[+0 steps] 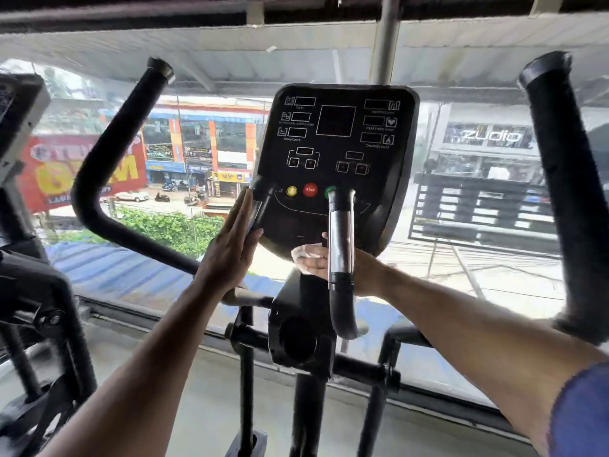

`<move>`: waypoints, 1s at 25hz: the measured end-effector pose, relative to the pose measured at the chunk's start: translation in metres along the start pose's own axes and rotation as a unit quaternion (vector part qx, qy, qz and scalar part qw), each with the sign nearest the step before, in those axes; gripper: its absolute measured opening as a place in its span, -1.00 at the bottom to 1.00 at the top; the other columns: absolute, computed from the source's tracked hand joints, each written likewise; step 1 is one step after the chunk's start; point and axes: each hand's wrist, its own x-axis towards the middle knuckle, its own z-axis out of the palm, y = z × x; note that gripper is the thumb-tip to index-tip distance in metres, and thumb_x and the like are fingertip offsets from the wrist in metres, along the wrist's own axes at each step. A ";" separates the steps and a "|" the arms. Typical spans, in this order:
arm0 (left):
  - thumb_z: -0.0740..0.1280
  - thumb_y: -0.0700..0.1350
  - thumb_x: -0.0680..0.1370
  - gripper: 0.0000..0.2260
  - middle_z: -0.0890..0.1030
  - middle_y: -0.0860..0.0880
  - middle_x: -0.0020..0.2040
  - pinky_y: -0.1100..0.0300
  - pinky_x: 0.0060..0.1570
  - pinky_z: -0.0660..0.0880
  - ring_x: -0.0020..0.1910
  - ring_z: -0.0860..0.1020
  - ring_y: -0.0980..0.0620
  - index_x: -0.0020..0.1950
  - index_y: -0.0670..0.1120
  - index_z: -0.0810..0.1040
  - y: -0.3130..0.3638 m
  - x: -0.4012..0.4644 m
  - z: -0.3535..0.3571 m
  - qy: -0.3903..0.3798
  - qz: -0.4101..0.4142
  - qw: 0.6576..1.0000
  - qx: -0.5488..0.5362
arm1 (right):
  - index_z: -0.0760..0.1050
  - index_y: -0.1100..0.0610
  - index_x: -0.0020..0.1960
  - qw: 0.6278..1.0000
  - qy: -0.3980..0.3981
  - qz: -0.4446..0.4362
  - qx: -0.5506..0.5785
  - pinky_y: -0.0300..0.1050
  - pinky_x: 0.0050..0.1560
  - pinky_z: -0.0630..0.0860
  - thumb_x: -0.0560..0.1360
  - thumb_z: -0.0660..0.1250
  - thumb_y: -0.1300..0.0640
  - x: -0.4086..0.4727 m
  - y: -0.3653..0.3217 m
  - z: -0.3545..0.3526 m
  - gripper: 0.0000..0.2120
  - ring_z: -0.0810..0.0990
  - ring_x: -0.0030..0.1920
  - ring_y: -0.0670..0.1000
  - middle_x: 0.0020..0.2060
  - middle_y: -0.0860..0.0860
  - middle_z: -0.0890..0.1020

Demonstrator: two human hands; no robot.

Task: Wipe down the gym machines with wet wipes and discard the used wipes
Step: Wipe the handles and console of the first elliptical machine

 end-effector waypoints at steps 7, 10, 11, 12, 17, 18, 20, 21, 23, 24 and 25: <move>0.10 0.04 0.72 -0.41 0.12 -0.10 0.69 0.02 0.38 0.40 0.65 0.11 0.09 0.70 -0.14 0.03 -0.005 -0.002 0.001 -0.013 0.002 1.000 0.002 | 0.13 0.19 0.62 0.906 0.057 -0.022 -0.420 0.31 0.54 0.16 0.57 0.13 0.19 -0.085 0.051 0.006 -0.38 0.18 0.61 0.16 0.62 0.17 0.19; 0.10 0.05 0.72 -0.41 0.12 -0.10 0.69 -0.06 0.35 0.45 0.64 0.15 0.03 0.70 -0.12 0.04 -0.002 -0.001 -0.001 -0.013 -0.006 1.000 0.003 | -0.09 0.18 0.67 0.903 0.133 0.036 -0.407 0.23 0.58 0.07 0.57 0.17 0.13 -0.089 0.045 0.010 -0.25 -0.03 0.65 0.09 0.66 0.11 -0.04; 0.11 0.03 0.72 -0.41 0.12 -0.08 0.69 -0.09 0.29 0.48 0.63 0.15 0.06 0.70 -0.11 0.04 0.000 -0.001 -0.002 -0.014 -0.013 1.000 0.003 | -0.10 0.18 0.67 0.911 0.169 0.068 -0.371 0.21 0.59 0.05 0.54 0.21 0.16 -0.086 0.041 0.012 -0.21 -0.06 0.65 0.08 0.66 0.10 -0.06; 0.13 0.00 0.72 -0.42 0.12 -0.07 0.69 -0.10 0.25 0.50 0.61 0.15 0.11 0.71 -0.09 0.04 0.002 -0.002 -0.002 -0.015 -0.019 1.000 0.003 | -0.11 0.19 0.67 0.917 0.198 0.111 -0.327 0.20 0.60 0.03 0.51 0.24 0.24 -0.083 0.040 0.015 -0.17 -0.09 0.66 0.07 0.66 0.11 -0.09; 0.16 -0.05 0.73 -0.44 0.11 -0.05 0.69 0.01 0.33 0.37 0.59 0.02 0.36 0.70 -0.11 0.05 0.007 -0.001 -0.004 -0.013 -0.023 1.000 0.004 | 0.03 0.32 0.63 0.914 0.194 0.006 -0.357 0.25 0.56 0.17 0.45 0.17 0.49 -0.092 0.060 0.044 -0.23 0.00 0.64 0.21 0.64 0.22 0.04; 0.15 -0.03 0.72 -0.43 0.11 -0.05 0.69 0.03 0.34 0.34 0.57 -0.02 0.43 0.70 -0.11 0.06 0.008 -0.001 -0.004 -0.013 -0.022 1.000 0.006 | 0.05 0.31 0.63 0.909 0.167 -0.024 -0.382 0.24 0.55 0.19 0.48 0.17 0.46 -0.095 0.064 0.046 -0.27 0.02 0.64 0.20 0.63 0.21 0.06; 0.14 -0.02 0.71 -0.42 0.11 -0.06 0.69 0.02 0.33 0.34 0.55 -0.04 0.48 0.70 -0.11 0.06 0.008 -0.002 -0.005 -0.014 -0.021 1.000 0.009 | -0.01 0.28 0.64 0.900 0.147 -0.057 -0.406 0.26 0.52 0.24 0.54 0.18 0.42 -0.094 0.066 0.045 -0.27 0.05 0.64 0.20 0.64 0.20 0.03; 0.14 -0.02 0.71 -0.41 0.11 -0.06 0.69 0.02 0.33 0.34 0.55 -0.04 0.48 0.70 -0.12 0.05 0.008 -0.002 -0.004 -0.014 -0.018 1.000 0.008 | -0.04 0.28 0.63 0.899 0.133 -0.058 -0.413 0.28 0.50 0.26 0.55 0.20 0.40 -0.089 0.063 0.043 -0.28 0.06 0.63 0.21 0.64 0.20 0.00; 0.15 -0.03 0.70 -0.41 0.12 -0.08 0.69 0.05 0.34 0.32 0.55 -0.03 0.47 0.70 -0.13 0.05 0.008 -0.002 -0.004 -0.013 -0.015 1.000 0.004 | 0.12 0.28 0.59 0.896 0.105 -0.071 -0.425 0.31 0.49 0.27 0.57 0.25 0.33 -0.079 0.057 0.044 -0.37 0.12 0.62 0.21 0.63 0.21 0.08; 0.14 -0.02 0.70 -0.41 0.12 -0.07 0.69 0.08 0.36 0.31 0.56 -0.03 0.45 0.70 -0.13 0.05 0.007 -0.002 -0.004 -0.013 -0.016 1.000 0.002 | 0.27 0.26 0.54 0.896 0.099 -0.069 -0.427 0.31 0.50 0.26 0.57 0.26 0.29 -0.076 0.053 0.044 -0.45 0.16 0.61 0.20 0.61 0.21 0.19; 0.14 -0.02 0.70 -0.41 0.12 -0.07 0.69 0.11 0.37 0.30 0.57 -0.01 0.42 0.70 -0.13 0.05 0.006 -0.002 -0.005 -0.012 -0.016 1.000 -0.001 | 0.34 0.24 0.51 0.895 0.102 -0.057 -0.430 0.31 0.51 0.23 0.55 0.26 0.25 -0.073 0.049 0.040 -0.48 0.19 0.60 0.19 0.58 0.20 0.27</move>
